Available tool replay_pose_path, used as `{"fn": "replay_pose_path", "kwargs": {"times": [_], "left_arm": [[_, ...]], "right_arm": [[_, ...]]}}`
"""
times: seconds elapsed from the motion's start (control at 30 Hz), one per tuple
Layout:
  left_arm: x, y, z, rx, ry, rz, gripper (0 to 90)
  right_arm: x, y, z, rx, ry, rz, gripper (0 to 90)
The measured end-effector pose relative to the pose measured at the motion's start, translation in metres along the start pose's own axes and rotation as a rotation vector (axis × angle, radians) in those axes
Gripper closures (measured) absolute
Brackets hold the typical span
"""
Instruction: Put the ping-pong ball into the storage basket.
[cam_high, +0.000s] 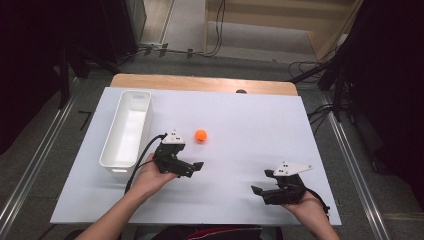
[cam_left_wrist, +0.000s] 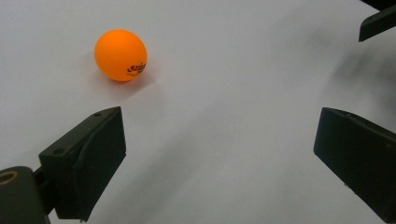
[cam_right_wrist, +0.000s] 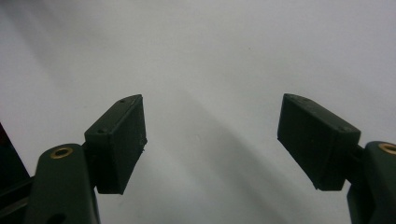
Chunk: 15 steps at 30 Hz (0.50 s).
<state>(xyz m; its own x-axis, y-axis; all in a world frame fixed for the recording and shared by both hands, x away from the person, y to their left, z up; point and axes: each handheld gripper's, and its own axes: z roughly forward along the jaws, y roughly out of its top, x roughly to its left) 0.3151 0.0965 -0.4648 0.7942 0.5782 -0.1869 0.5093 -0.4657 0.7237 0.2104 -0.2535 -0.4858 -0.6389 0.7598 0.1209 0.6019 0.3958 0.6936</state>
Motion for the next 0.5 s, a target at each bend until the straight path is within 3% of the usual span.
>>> {"fn": "replay_pose_path", "kwargs": {"times": [0.5], "left_arm": [[0.0022, 0.0085, 0.0067, 0.001, 0.007, 0.01, 3.1]], "right_arm": [[-0.0005, -0.0003, -0.0005, -0.005, -0.004, -0.001, 22.1]]}}
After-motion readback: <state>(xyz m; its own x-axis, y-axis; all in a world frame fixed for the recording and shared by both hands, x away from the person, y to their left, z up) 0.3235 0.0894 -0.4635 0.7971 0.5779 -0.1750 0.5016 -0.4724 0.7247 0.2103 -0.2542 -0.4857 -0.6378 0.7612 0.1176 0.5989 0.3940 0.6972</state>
